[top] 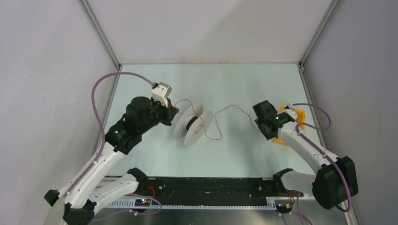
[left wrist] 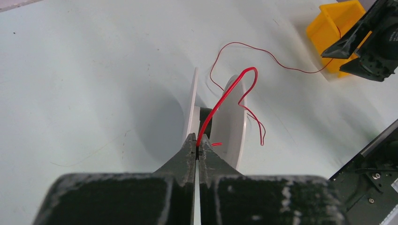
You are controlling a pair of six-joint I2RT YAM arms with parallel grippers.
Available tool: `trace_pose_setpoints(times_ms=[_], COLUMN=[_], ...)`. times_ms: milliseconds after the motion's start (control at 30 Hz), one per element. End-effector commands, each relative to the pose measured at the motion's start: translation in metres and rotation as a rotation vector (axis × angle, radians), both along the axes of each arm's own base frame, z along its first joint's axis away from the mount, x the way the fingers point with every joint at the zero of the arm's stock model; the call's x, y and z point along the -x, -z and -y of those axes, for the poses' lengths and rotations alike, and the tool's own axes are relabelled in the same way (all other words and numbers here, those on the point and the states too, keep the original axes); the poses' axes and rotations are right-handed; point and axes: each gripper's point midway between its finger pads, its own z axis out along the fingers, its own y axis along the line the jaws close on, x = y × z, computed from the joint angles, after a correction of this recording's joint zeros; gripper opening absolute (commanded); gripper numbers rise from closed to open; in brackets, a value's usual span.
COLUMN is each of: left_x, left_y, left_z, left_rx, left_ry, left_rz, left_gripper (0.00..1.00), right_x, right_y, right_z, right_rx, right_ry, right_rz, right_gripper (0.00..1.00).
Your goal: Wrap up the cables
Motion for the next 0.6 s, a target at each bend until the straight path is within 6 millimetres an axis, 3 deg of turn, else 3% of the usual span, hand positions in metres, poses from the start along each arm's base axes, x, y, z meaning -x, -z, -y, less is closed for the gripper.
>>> trace_pose_setpoints(times_ms=[0, 433, 567], left_x=[0.002, 0.000, 0.000], left_y=[-0.017, -0.018, -0.018], left_z=[0.001, -0.001, -0.003], left_rx=[0.042, 0.038, 0.033], left_ry=[0.009, -0.004, -0.014], left_rz=[0.032, 0.039, 0.044], left_gripper=[0.00, 0.00, 0.00], right_x=[0.012, -0.015, -0.019], right_y=[0.006, 0.046, 0.049], right_z=[0.028, 0.018, 0.022], right_rx=[0.125, 0.117, 0.140], right_ry=[0.160, 0.191, 0.212], right_rz=[0.003, -0.007, -0.001], right_gripper=[0.61, 0.60, 0.58])
